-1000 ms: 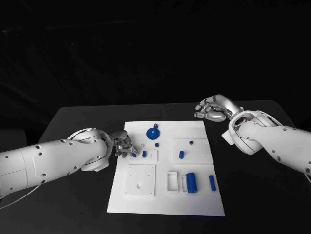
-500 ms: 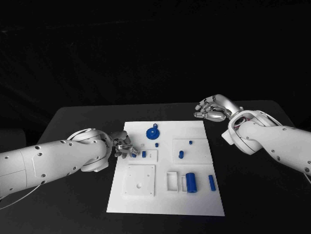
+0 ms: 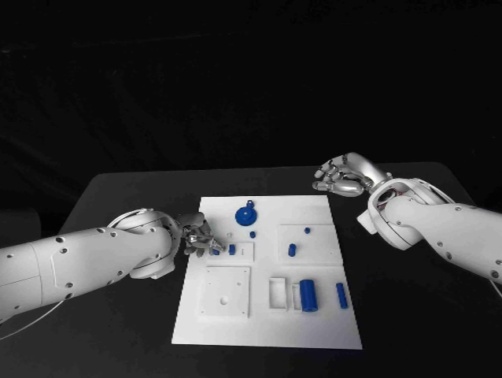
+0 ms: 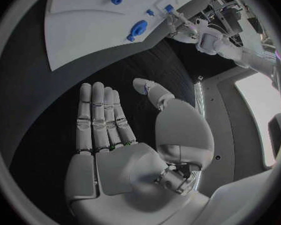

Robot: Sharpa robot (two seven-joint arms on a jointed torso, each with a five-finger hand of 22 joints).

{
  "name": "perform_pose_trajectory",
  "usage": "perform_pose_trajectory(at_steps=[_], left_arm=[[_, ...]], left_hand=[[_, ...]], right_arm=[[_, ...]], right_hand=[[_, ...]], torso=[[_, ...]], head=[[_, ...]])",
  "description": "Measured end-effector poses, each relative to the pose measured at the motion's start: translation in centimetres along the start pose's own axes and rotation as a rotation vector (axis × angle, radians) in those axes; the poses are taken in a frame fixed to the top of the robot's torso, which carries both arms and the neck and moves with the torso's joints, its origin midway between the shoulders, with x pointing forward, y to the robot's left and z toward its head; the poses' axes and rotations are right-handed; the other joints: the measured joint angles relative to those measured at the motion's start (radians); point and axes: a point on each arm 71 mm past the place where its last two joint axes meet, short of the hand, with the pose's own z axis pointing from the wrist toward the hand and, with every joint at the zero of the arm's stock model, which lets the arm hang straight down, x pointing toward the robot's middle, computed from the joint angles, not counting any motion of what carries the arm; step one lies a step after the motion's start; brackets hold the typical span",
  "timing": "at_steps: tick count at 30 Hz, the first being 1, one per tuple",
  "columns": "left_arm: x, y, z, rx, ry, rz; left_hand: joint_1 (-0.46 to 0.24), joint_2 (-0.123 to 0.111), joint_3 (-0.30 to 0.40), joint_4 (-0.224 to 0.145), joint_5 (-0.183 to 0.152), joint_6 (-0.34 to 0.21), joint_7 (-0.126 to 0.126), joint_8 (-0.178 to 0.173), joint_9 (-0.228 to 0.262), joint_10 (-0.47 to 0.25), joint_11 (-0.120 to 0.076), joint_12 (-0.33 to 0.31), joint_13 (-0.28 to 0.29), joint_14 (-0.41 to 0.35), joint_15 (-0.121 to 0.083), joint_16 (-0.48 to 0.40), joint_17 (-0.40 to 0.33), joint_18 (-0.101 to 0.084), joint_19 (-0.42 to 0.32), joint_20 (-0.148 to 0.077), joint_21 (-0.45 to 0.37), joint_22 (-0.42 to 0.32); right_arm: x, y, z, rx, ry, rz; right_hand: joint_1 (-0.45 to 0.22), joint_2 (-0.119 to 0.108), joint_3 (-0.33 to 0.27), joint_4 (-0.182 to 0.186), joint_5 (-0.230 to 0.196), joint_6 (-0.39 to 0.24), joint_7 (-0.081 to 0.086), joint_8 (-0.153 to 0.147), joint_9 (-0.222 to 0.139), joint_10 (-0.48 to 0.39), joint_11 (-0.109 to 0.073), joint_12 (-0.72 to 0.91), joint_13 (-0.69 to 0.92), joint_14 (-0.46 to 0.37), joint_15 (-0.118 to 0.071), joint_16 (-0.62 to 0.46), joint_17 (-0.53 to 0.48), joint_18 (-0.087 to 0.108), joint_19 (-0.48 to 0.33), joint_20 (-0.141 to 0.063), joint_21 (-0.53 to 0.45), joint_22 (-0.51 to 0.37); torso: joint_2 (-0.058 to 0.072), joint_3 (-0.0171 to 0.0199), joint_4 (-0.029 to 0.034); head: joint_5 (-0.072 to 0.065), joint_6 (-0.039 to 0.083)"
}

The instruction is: Assemble the parts on the task board

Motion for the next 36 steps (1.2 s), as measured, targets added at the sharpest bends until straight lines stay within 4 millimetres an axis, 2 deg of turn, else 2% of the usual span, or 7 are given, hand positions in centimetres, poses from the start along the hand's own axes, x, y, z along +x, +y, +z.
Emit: perform_pose_trajectory(at_steps=[7, 8, 12, 15, 18, 21, 36], left_arm=[[0.0, 0.1, 0.0, -0.003, -0.001, 0.000], [0.0, 0.1, 0.0, -0.004, -0.002, 0.000], [-0.1, 0.2, 0.0, -0.009, -0.005, 0.000], [-0.2, 0.3, 0.0, -0.014, -0.009, 0.000], [-0.2, 0.4, 0.0, -0.018, -0.011, 0.000], [-0.3, 0.5, 0.0, -0.020, -0.013, 0.000], [-0.5, 1.2, -0.1, -0.042, -0.014, -0.072]], left_hand=[[-0.010, -0.014, 0.003, 0.020, -0.031, 0.001, -0.001, 0.000, -0.002, 0.000, 0.000, 0.000, 0.003, 0.003, -0.003, 0.000, 0.003, 0.000, 0.000, 0.000, 0.000, 0.000], [-0.012, -0.025, 0.006, 0.034, -0.106, 0.002, -0.002, 0.001, -0.002, 0.000, 0.000, 0.000, 0.005, 0.003, -0.004, 0.000, 0.004, 0.000, 0.000, 0.000, 0.000, 0.000], [-0.014, -0.060, 0.017, 0.079, -0.260, 0.003, -0.003, 0.007, -0.007, 0.000, 0.000, 0.000, 0.007, 0.000, -0.007, 0.000, 0.006, 0.000, 0.000, 0.000, -0.004, 0.000], [-0.012, -0.086, 0.025, 0.116, -0.337, 0.003, -0.004, 0.008, -0.010, 0.000, 0.000, 0.000, 0.009, 0.003, -0.010, 0.000, 0.007, 0.000, 0.000, 0.000, -0.006, 0.000], [-0.013, -0.087, 0.026, 0.120, -0.346, 0.003, -0.004, 0.011, -0.010, 0.000, 0.000, 0.000, 0.009, 0.003, -0.010, 0.000, 0.007, 0.000, 0.000, 0.000, -0.006, 0.000], [-0.016, -0.116, 0.033, 0.152, -0.346, 0.004, -0.004, 0.011, -0.010, 0.000, 0.000, 0.000, 0.011, 0.003, -0.010, 0.000, 0.008, 0.000, 0.000, 0.000, -0.006, 0.000], [0.009, -0.146, 0.036, 0.210, -0.346, -0.016, 0.004, 0.011, -0.017, -0.012, 0.011, -0.001, 0.012, -0.006, -0.019, -0.005, 0.007, 0.000, 0.000, 0.000, -0.011, 0.001]], right_arm=[[0.0, 0.0, 0.0, 0.000, 0.000, 0.000], [0.0, 0.0, 0.0, 0.000, 0.000, 0.000], [0.0, 0.0, 0.0, 0.000, 0.000, 0.000], [0.0, 0.0, 0.0, 0.001, -0.001, 0.000], [0.0, -0.1, 0.0, 0.001, -0.001, -0.001], [0.0, 0.0, 0.0, 0.001, -0.001, -0.001], [0.0, -0.1, 0.0, 0.001, -0.001, -0.001]], right_hand=[[0.000, 0.000, 0.000, 0.000, 0.000, 0.000, 0.000, 0.000, 0.000, 0.000, 0.000, 0.000, 0.000, 0.000, 0.000, 0.000, 0.000, 0.000, 0.000, 0.000, 0.000, 0.000], [0.000, 0.000, 0.000, 0.000, 0.000, 0.000, 0.000, 0.000, 0.000, 0.000, 0.000, 0.000, -0.001, 0.000, 0.000, 0.000, 0.000, 0.000, 0.000, 0.000, 0.000, 0.000], [0.000, 0.000, -0.003, 0.003, 0.000, 0.000, 0.000, 0.000, 0.000, 0.000, 0.000, 0.000, -0.001, 0.000, 0.000, 0.000, 0.000, 0.000, 0.000, 0.000, 0.000, 0.000], [0.000, 0.000, -0.003, 0.003, 0.000, 0.000, 0.000, 0.000, 0.000, 0.000, 0.000, 0.000, -0.001, 0.000, 0.000, 0.000, -0.001, 0.000, 0.000, 0.000, 0.000, 0.000], [0.000, 0.000, -0.003, 0.003, 0.000, 0.000, 0.000, 0.000, 0.000, 0.000, 0.000, 0.000, -0.001, 0.000, 0.000, 0.000, -0.001, 0.000, 0.000, 0.000, 0.000, 0.000], [0.000, 0.000, -0.003, 0.003, 0.000, 0.000, 0.000, 0.000, 0.000, 0.000, 0.000, 0.000, -0.001, 0.000, 0.000, 0.000, -0.001, 0.000, 0.000, 0.000, 0.000, 0.000], [0.000, 0.000, -0.003, 0.003, 0.000, -0.003, 0.003, 0.000, -0.001, 0.000, 0.000, 0.001, -0.002, 0.000, 0.000, 0.000, -0.001, 0.000, 0.000, 0.000, 0.000, 0.001]], torso=[[0.000, 0.0000, 0.0000], [0.000, 0.0000, 0.0000], [0.000, 0.0000, 0.0000], [0.000, 0.0001, 0.0000], [0.000, 0.0004, -0.0001], [0.000, 0.0005, -0.0005], [0.000, 0.0005, -0.0004]], head=[[-0.001, -0.001], [-0.001, -0.001], [-0.001, -0.001], [-0.001, -0.001], [-0.001, -0.001], [-0.001, -0.002], [-0.001, 0.000]])
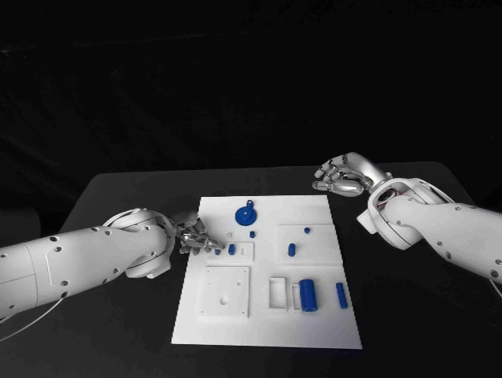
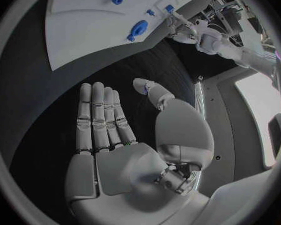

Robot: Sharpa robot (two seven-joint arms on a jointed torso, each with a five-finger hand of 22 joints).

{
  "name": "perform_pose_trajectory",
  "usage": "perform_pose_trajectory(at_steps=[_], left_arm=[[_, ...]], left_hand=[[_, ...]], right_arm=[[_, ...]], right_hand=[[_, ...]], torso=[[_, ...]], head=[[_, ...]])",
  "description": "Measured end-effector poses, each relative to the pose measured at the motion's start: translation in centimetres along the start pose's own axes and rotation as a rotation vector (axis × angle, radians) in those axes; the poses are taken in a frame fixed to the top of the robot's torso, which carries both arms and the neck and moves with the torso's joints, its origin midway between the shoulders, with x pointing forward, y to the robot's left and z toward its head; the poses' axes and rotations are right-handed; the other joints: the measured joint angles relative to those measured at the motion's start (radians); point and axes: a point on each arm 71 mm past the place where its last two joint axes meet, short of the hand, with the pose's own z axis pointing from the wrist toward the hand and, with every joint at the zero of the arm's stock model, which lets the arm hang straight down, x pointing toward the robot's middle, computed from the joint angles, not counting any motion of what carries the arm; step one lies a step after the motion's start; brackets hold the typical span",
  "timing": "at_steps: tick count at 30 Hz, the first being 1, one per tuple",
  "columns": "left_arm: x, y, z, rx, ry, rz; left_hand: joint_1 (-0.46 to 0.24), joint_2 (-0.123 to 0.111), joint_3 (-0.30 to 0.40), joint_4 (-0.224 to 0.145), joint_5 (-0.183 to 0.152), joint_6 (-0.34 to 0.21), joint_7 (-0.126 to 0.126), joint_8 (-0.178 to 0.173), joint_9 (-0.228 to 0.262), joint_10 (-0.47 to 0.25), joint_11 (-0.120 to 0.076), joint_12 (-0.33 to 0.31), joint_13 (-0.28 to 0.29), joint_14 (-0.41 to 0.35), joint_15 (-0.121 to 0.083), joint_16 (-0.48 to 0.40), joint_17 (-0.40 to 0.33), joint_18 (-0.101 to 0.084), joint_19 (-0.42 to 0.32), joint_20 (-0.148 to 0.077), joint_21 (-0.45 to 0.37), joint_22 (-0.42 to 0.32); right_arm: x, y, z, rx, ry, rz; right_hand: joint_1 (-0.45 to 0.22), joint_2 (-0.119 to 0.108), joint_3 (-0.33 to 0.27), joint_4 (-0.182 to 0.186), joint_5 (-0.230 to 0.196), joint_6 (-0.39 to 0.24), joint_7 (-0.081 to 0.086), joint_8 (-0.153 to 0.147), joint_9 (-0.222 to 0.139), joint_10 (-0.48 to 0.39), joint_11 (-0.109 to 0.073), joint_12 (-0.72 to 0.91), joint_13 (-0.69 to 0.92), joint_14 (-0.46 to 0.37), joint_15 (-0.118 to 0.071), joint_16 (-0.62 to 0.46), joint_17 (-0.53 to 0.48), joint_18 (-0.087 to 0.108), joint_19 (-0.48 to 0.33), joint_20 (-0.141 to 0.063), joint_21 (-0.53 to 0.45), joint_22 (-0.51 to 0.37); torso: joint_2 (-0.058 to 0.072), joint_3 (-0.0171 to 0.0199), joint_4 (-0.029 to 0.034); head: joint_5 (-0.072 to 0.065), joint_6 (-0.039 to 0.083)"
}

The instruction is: Assemble the parts on the task board

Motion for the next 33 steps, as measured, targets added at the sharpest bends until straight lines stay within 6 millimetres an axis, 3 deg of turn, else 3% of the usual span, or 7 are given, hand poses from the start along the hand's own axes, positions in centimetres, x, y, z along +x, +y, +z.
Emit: perform_pose_trajectory(at_steps=[6, 16, 19, 22, 25, 29, 33], left_arm=[[-0.5, -0.1, 0.0, 0.004, 0.004, -0.116], [-1.8, 0.3, 0.2, 0.045, -0.089, -0.241], [-2.1, 0.2, 0.2, 0.075, -0.115, -0.264], [-2.1, -0.5, 0.3, 0.124, -0.127, -0.276], [-1.9, -1.6, 0.4, 0.197, -0.129, -0.269], [-1.6, -3.5, 0.4, 0.310, -0.138, -0.204], [-1.2, -5.5, 0.4, 0.412, -0.158, -0.097]], left_hand=[[0.008, -0.010, -0.014, 0.045, 0.000, -0.037, 0.012, -0.020, -0.014, -0.032, 0.012, -0.019, -0.001, -0.025, 0.017, -0.019, -0.008, 0.000, -0.023, 0.004, -0.014, 0.000], [0.162, 0.049, -0.084, 0.045, 0.001, -0.148, 0.067, -0.062, -0.084, -0.126, 0.065, -0.104, -0.042, -0.118, 0.081, -0.102, -0.049, 0.000, -0.099, 0.027, -0.098, -0.003], [0.254, 0.097, -0.105, -0.027, 0.062, -0.157, 0.076, -0.062, -0.107, -0.149, 0.073, -0.126, -0.051, -0.137, 0.097, -0.121, -0.057, 0.000, -0.121, 0.033, -0.118, -0.003], [0.325, 0.119, -0.087, -0.106, 0.073, -0.169, 0.088, -0.062, -0.131, -0.185, 0.092, -0.174, -0.076, -0.156, 0.116, -0.148, -0.069, 0.000, -0.136, 0.039, -0.141, -0.005], [0.381, 0.121, -0.020, -0.183, 0.080, -0.192, 0.104, -0.075, -0.164, -0.222, 0.121, -0.259, -0.122, -0.162, 0.128, -0.166, -0.077, 0.000, -0.136, 0.039, -0.158, -0.009], [0.379, 0.111, 0.098, -0.286, 0.152, -0.220, 0.117, -0.080, -0.215, -0.219, 0.149, -0.402, -0.193, -0.145, 0.144, -0.190, -0.086, -0.001, -0.127, 0.039, -0.167, -0.007], [0.355, 0.096, 0.122, -0.319, 0.112, -0.228, 0.114, -0.080, -0.243, -0.205, 0.163, -0.480, -0.221, -0.138, 0.151, -0.198, -0.087, -0.008, -0.112, 0.034, -0.171, 0.000]], right_arm=[[0.0, 0.0, 0.0, 0.000, 0.000, 0.000], [0.0, 0.0, 0.0, 0.000, 0.000, 0.000], [0.0, 0.0, 0.0, 0.000, 0.000, 0.000], [0.0, 0.0, 0.0, 0.000, 0.000, 0.000], [0.0, 0.0, 0.0, 0.000, 0.000, 0.000], [0.0, 0.0, 0.1, 0.001, 0.000, 0.000], [0.0, 0.0, 0.1, 0.001, -0.001, -0.001]], right_hand=[[0.000, 0.000, 0.000, 0.000, 0.000, 0.000, 0.000, -0.004, 0.000, 0.000, 0.000, 0.003, 0.000, 0.000, 0.000, 0.000, 0.000, 0.000, 0.000, 0.000, 0.000, 0.000], [0.000, 0.000, 0.000, 0.000, 0.000, 0.000, 0.000, -0.004, 0.000, 0.000, 0.000, 0.003, -0.001, 0.000, 0.000, 0.000, 0.000, 0.000, 0.000, 0.000, -0.004, 0.000], [0.000, 0.000, 0.000, 0.000, 0.000, 0.000, 0.000, -0.004, 0.000, 0.000, 0.000, 0.002, -0.001, 0.000, 0.000, 0.000, 0.000, 0.000, 0.000, 0.000, -0.004, 0.000], [0.000, 0.000, 0.000, 0.000, 0.000, 0.000, 0.000, -0.004, 0.000, 0.000, 0.000, 0.003, -0.001, 0.000, 0.000, 0.000, 0.000, 0.000, 0.000, 0.000, -0.004, 0.001], [0.000, 0.000, 0.000, 0.000, 0.000, 0.000, 0.000, -0.004, 0.000, 0.000, 0.000, 0.003, -0.001, 0.000, 0.000, 0.000, 0.000, 0.000, 0.000, 0.000, -0.004, 0.001], [0.000, 0.000, 0.000, 0.000, 0.000, 0.000, 0.000, -0.004, 0.000, 0.000, 0.000, 0.002, -0.002, 0.000, 0.000, 0.000, 0.000, 0.000, 0.000, 0.000, -0.004, 0.001], [0.000, 0.000, 0.000, 0.000, 0.000, 0.000, 0.000, -0.004, 0.000, 0.000, 0.000, 0.002, -0.002, 0.000, 0.000, 0.000, -0.001, 0.000, 0.000, 0.000, -0.004, 0.001]], torso=[[0.000, 0.0006, 0.0002], [0.000, 0.0016, 0.0003], [0.000, 0.0016, 0.0001], [0.000, 0.0015, -0.0001], [0.000, 0.0013, -0.0001], [0.000, 0.0006, -0.0001], [0.001, -0.0001, -0.0001]], head=[[0.000, 0.001], [0.003, 0.007], [0.002, 0.010], [0.002, 0.013], [0.000, 0.016], [-0.002, 0.021], [-0.003, 0.024]])
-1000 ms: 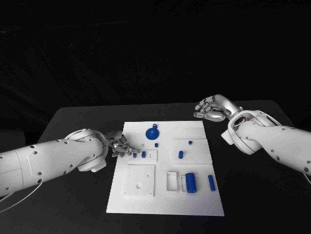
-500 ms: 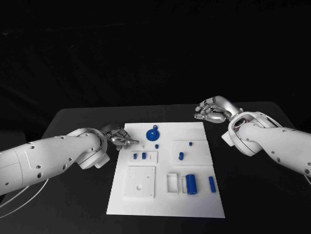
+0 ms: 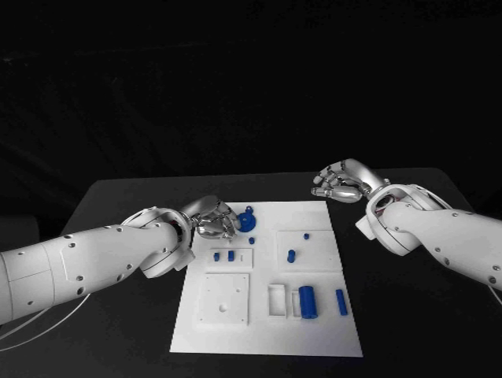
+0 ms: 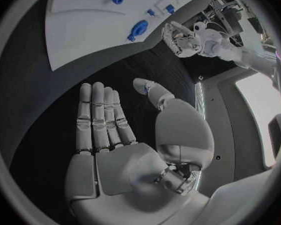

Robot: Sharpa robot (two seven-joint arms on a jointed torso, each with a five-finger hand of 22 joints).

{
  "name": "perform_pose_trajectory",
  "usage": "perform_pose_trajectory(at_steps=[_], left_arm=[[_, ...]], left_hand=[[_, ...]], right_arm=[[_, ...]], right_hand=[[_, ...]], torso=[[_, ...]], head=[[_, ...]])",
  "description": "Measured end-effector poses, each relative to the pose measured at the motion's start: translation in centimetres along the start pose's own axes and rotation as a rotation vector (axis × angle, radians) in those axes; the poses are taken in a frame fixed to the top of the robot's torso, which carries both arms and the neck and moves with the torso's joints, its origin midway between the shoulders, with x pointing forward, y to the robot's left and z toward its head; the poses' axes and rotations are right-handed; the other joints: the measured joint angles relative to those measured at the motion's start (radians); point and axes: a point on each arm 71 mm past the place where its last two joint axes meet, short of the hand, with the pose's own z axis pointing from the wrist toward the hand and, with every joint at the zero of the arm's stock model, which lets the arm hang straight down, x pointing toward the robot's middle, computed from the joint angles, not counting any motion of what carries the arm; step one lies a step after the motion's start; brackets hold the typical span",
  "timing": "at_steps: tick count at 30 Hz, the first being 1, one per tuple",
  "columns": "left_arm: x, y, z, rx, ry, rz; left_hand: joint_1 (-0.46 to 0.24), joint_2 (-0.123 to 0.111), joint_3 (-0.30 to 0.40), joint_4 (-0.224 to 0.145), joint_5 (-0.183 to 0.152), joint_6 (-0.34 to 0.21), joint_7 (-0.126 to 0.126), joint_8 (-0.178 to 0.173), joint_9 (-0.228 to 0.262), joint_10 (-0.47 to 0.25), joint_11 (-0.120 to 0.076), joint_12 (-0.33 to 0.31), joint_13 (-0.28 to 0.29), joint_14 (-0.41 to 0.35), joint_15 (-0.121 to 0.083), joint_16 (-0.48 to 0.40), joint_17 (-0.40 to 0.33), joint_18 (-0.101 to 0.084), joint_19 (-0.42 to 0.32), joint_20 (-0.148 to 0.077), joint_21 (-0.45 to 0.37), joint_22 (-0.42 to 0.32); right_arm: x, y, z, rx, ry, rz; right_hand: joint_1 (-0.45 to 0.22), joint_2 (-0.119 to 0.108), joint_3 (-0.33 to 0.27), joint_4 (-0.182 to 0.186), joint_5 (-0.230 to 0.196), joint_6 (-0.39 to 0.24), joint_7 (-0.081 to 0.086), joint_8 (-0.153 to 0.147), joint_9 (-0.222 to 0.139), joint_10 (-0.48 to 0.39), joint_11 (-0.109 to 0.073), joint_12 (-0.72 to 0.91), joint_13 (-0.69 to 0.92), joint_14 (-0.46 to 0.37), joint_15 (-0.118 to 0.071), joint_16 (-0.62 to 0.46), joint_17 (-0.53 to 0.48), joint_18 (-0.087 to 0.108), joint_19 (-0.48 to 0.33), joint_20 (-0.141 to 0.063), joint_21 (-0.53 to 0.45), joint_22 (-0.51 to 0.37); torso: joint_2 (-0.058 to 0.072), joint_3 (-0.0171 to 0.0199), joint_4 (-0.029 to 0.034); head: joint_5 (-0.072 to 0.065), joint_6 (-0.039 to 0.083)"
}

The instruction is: Assemble the parts on the task board

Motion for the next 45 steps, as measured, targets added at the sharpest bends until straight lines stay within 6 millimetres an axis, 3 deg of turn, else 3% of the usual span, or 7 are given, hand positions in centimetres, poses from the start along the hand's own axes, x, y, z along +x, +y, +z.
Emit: perform_pose_trajectory(at_steps=[3, 6, 9, 12, 22, 28, 45], left_arm=[[0.4, -1.1, 0.6, 0.062, 0.001, 0.077], [0.7, -1.8, 0.9, 0.112, -0.002, 0.149], [1.0, -2.4, 1.2, 0.149, -0.001, 0.212], [1.4, -3.1, 1.6, 0.180, 0.002, 0.266], [1.9, -3.5, 3.3, 0.214, 0.020, 0.439], [2.2, -3.6, 3.9, 0.217, 0.039, 0.487], [2.7, -3.0, 4.4, 0.198, 0.076, 0.530]], left_hand=[[-0.021, -0.021, -0.001, 0.008, -0.083, -0.003, 0.000, 0.000, -0.016, 0.005, 0.005, -0.041, -0.010, 0.008, 0.001, -0.006, 0.001, -0.002, 0.005, -0.005, -0.005, 0.000], [-0.032, -0.043, -0.008, 0.023, -0.112, -0.003, 0.000, 0.000, -0.024, 0.005, 0.005, -0.069, -0.017, 0.014, 0.006, -0.006, 0.004, 0.002, 0.013, -0.006, -0.005, 0.000], [-0.030, -0.056, -0.010, 0.032, -0.112, -0.009, -0.005, 0.007, -0.031, 0.003, 0.007, -0.098, -0.027, 0.026, 0.008, -0.006, 0.007, 0.017, 0.021, -0.007, -0.005, 0.000], [-0.023, -0.063, -0.010, 0.038, -0.112, -0.006, -0.008, 0.012, -0.039, 0.007, 0.011, -0.123, -0.035, 0.048, 0.008, 0.009, 0.018, 0.017, 0.042, -0.012, 0.003, 0.000], [-0.004, -0.062, -0.010, 0.038, -0.112, -0.010, -0.014, 0.012, -0.064, 0.018, 0.010, -0.171, -0.051, 0.067, 0.002, 0.040, 0.040, 0.017, 0.066, -0.023, 0.035, 0.000], [-0.004, -0.062, -0.007, 0.040, -0.112, -0.010, -0.014, 0.018, -0.075, -0.005, 0.020, -0.207, -0.065, 0.071, 0.005, 0.043, 0.042, 0.017, 0.066, -0.023, 0.043, 0.000], [0.013, -0.045, -0.007, 0.040, -0.097, 0.010, -0.016, 0.032, -0.095, 0.025, 0.011, -0.220, -0.074, 0.078, 0.005, 0.082, 0.061, 0.017, 0.068, -0.021, 0.078, -0.001]], right_arm=[[0.0, 0.0, 0.0, 0.000, 0.000, 0.000], [0.1, 0.1, 0.1, -0.001, 0.001, 0.001], [0.1, 0.2, 0.1, -0.003, 0.002, 0.001], [0.2, 0.2, 0.1, -0.003, 0.002, 0.002], [0.4, 0.4, 0.2, -0.009, 0.005, 0.005], [0.4, 0.5, 0.2, -0.010, 0.006, 0.006], [0.4, 0.5, 0.2, -0.011, 0.007, 0.007]], right_hand=[[0.000, 0.000, 0.000, 0.000, 0.000, 0.000, 0.000, 0.000, 0.000, 0.000, 0.000, 0.000, 0.000, 0.000, 0.000, 0.000, 0.000, 0.000, 0.000, 0.000, 0.000, 0.000], [0.000, 0.000, 0.000, 0.000, 0.000, 0.000, 0.000, 0.000, 0.000, 0.000, 0.000, 0.000, 0.000, 0.000, 0.000, 0.000, 0.000, 0.000, 0.000, 0.000, 0.000, 0.000], [0.000, 0.000, 0.000, 0.000, 0.000, 0.000, 0.000, 0.000, 0.000, 0.000, 0.000, 0.000, 0.000, 0.000, 0.000, 0.000, 0.000, 0.000, 0.000, 0.000, 0.000, 0.000], [0.000, 0.000, 0.000, 0.000, 0.000, 0.000, 0.000, 0.000, 0.000, 0.000, 0.000, 0.000, 0.000, 0.000, 0.000, 0.000, 0.000, 0.000, 0.000, 0.000, 0.000, 0.000], [0.000, 0.000, 0.000, 0.000, 0.000, 0.001, -0.001, 0.000, 0.000, 0.000, 0.000, 0.000, -0.001, 0.000, 0.000, 0.000, 0.000, 0.000, 0.000, 0.000, 0.000, 0.000], [0.000, 0.000, 0.000, 0.000, 0.000, 0.001, -0.001, 0.000, 0.000, 0.000, 0.000, 0.000, -0.001, 0.000, 0.000, 0.000, 0.000, 0.000, 0.000, 0.000, 0.000, 0.001], [0.000, 0.000, 0.000, 0.000, 0.000, -0.001, 0.001, 0.000, 0.000, 0.000, 0.000, 0.000, -0.002, 0.000, 0.000, 0.000, -0.001, 0.000, 0.000, 0.000, 0.000, 0.001]], torso=[[0.000, -0.0001, -0.0004], [0.000, -0.0001, -0.0004], [0.000, -0.0001, -0.0004], [0.000, 0.0001, -0.0004], [0.000, 0.0007, -0.0006], [0.001, 0.0007, -0.0009], [0.000, 0.0002, 0.0003]], head=[[0.000, 0.002], [-0.001, 0.003], [-0.002, 0.004], [-0.002, 0.004], [-0.002, 0.005], [-0.004, 0.004], [-0.007, -0.001]])
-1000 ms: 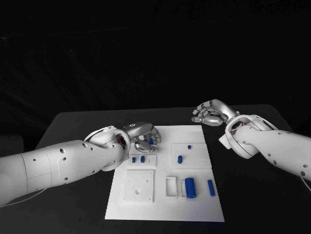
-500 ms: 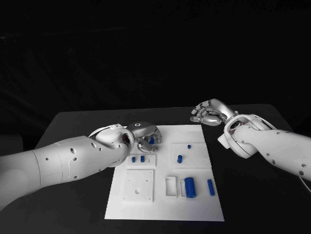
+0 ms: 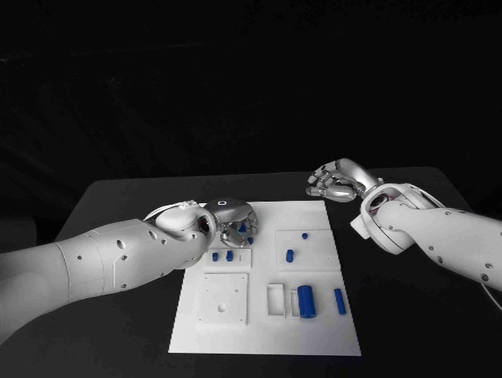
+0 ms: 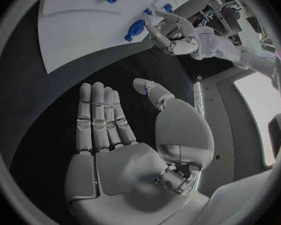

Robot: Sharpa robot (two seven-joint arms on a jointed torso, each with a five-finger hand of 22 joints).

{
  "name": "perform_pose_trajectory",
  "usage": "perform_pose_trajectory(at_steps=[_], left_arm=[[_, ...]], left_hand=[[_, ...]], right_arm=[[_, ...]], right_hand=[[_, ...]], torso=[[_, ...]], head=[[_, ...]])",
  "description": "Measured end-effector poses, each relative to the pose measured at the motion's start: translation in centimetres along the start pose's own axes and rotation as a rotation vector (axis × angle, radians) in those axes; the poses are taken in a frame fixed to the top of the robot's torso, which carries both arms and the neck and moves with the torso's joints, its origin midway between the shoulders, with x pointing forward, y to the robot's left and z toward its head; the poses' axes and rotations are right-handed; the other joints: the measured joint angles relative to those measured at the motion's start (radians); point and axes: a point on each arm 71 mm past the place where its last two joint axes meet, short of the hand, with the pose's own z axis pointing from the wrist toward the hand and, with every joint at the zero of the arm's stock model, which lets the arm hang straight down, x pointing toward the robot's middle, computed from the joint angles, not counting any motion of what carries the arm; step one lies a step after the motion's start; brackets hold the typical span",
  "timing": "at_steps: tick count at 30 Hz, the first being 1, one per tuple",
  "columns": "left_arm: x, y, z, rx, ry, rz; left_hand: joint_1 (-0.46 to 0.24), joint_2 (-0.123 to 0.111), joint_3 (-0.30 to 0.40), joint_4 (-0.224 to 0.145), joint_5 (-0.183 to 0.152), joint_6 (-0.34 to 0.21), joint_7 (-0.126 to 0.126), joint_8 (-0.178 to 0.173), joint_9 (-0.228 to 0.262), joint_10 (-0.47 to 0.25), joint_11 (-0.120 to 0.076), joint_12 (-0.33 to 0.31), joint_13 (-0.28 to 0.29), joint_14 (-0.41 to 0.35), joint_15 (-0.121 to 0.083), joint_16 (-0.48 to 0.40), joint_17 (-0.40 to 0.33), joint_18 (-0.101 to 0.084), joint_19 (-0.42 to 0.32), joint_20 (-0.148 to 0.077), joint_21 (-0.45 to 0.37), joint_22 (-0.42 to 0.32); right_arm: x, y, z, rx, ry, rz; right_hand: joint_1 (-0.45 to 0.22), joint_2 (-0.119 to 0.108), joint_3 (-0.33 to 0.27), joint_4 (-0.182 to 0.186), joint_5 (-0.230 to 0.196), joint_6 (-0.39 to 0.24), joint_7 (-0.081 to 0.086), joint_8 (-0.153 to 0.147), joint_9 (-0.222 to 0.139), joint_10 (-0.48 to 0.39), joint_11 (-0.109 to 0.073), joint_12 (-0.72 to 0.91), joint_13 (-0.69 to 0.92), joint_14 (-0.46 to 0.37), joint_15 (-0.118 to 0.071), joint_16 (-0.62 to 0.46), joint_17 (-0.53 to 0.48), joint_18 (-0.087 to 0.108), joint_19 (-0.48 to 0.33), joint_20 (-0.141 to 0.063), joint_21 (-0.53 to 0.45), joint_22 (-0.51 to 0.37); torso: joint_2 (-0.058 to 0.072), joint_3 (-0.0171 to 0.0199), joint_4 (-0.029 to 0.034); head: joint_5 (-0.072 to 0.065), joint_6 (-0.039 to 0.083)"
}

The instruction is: Assemble the parts on the task board

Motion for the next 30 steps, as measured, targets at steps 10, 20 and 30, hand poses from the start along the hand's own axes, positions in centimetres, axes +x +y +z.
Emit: perform_pose_trajectory(at_steps=[10, 20, 30], left_arm=[[0.90, 0.19, 0.12, -0.009, 0.020, 0.000], [0.94, 0.33, 0.46, -0.013, 0.016, 0.002], [0.96, 0.30, 0.55, -0.010, 0.016, 0.001]], left_hand=[[0.007, 0.014, 0.001, -0.007, 0.010, 0.014, 0.007, 0.008, -0.014, 0.035, -0.006, -0.001, 0.000, 0.008, -0.008, 0.028, 0.013, 0.000, 0.005, -0.002, 0.027, 0.000], [-0.001, 0.030, 0.001, -0.007, 0.021, 0.014, 0.007, 0.008, -0.023, 0.046, -0.010, 0.000, 0.003, 0.014, -0.014, 0.040, 0.017, 0.001, 0.009, -0.005, 0.038, 0.000], [-0.009, 0.049, 0.004, -0.004, 0.023, 0.030, 0.006, 0.016, -0.029, 0.067, -0.012, -0.011, -0.004, 0.014, -0.014, 0.050, 0.018, 0.001, 0.009, -0.005, 0.046, 0.001]], right_arm=[[0.00, 0.02, -0.01, -0.001, 0.000, 0.000], [0.01, 0.03, -0.02, -0.001, 0.001, 0.001], [0.06, 0.14, -0.03, -0.005, 0.002, 0.002]], right_hand=[[0.000, 0.000, 0.000, 0.000, 0.000, 0.000, 0.000, 0.000, 0.000, 0.000, 0.000, 0.000, -0.001, 0.000, 0.000, 0.000, 0.000, 0.000, 0.000, 0.000, 0.000, 0.001], [0.000, 0.000, 0.000, 0.000, 0.000, 0.000, 0.000, 0.000, 0.000, 0.000, 0.000, 0.000, -0.002, 0.000, 0.000, 0.004, 0.000, 0.000, 0.000, 0.000, 0.000, 0.001], [0.000, 0.000, 0.000, 0.000, 0.000, 0.001, -0.001, 0.000, 0.000, 0.000, 0.000, 0.000, -0.002, 0.000, 0.000, 0.004, 0.000, 0.000, 0.000, 0.000, -0.004, 0.001]], torso=[[0.000, -0.0001, 0.0000], [0.000, 0.0002, -0.0003], [0.000, 0.0005, -0.0002]], head=[[-0.001, -0.002], [-0.003, -0.002], [-0.004, -0.004]])
